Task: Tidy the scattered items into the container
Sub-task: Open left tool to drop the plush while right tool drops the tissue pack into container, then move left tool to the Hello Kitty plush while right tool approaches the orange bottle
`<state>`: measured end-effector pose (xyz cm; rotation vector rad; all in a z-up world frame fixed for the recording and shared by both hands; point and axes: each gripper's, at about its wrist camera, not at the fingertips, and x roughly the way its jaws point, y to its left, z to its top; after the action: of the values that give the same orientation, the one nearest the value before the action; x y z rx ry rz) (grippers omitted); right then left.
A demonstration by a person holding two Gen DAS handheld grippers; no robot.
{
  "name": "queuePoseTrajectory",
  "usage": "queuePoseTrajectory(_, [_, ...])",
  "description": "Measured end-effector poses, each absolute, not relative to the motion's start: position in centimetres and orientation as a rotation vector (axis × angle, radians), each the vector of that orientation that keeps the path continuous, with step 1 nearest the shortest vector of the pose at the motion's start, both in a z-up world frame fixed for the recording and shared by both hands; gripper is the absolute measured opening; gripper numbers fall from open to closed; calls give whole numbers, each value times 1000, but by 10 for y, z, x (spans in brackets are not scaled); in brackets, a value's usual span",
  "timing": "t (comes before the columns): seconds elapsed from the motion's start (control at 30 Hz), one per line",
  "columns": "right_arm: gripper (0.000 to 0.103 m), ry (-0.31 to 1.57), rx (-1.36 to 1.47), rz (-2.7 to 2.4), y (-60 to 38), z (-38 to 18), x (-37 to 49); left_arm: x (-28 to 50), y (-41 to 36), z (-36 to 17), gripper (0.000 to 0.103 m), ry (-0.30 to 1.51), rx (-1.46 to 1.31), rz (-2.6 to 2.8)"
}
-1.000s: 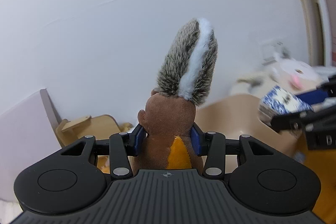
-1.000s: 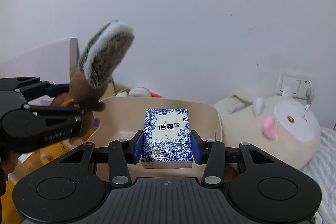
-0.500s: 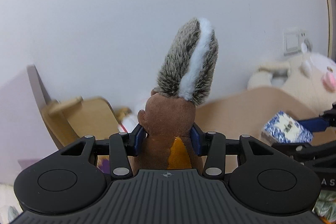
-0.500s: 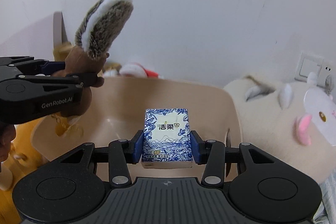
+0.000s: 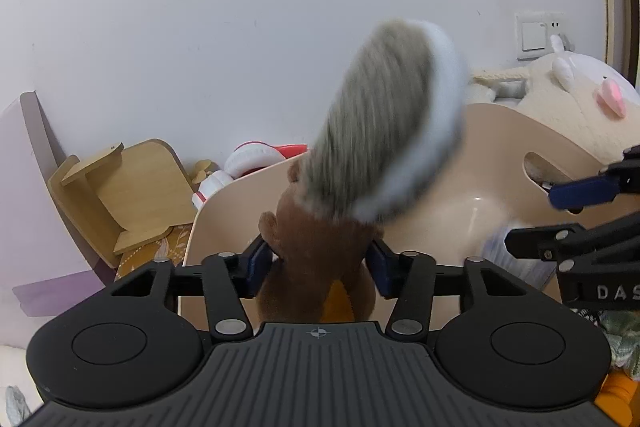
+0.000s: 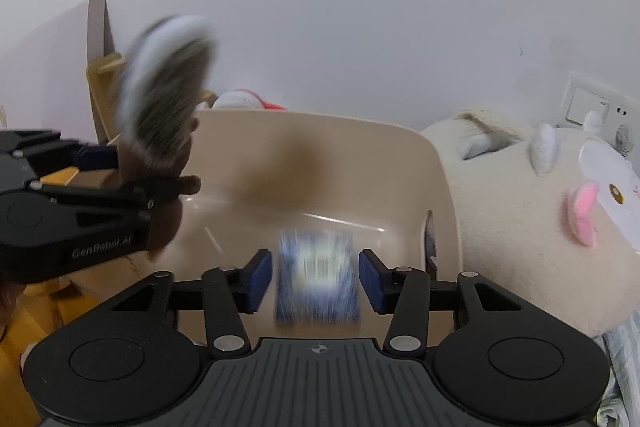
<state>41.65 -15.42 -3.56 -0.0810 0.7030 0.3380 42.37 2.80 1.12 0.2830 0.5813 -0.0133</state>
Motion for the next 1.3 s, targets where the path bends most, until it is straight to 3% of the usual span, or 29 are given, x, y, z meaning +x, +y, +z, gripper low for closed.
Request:
queuePoseTrajectory(0.07, [62,696,-63,331,-158,-34,414,419,26,12,77,567,293,-10])
queuePoseTrajectory(0.17, [71,681,-47,326,-163,-30,407,410,27,18,84,548,262,-34])
queuePoseTrajectory(0.27, [73,672,-47,320,-167,-27,399,399,28,26,86,549,217,-55])
queuePoseTrajectory(0.57, [80,624,-17,316,-182,-15,355,350,28,41,87,521,212,-56])
queuePoseTrajectory(0.67, [88,597,-16,314,-186,-10,335,330,33,41,88,529,192,-63])
queuePoseTrajectory(0.83, [92,550,-85,305,-187,-8,296,297,44,32,88,542,179,-47])
queuePoseTrajectory(0.93, [102,528,-82,315,-191,-9,273,277,55,23,88,558,152,-46])
queuePoseTrajectory(1.3, [103,553,-101,313,-193,-38,216,228,85,-29,88,649,204,-58])
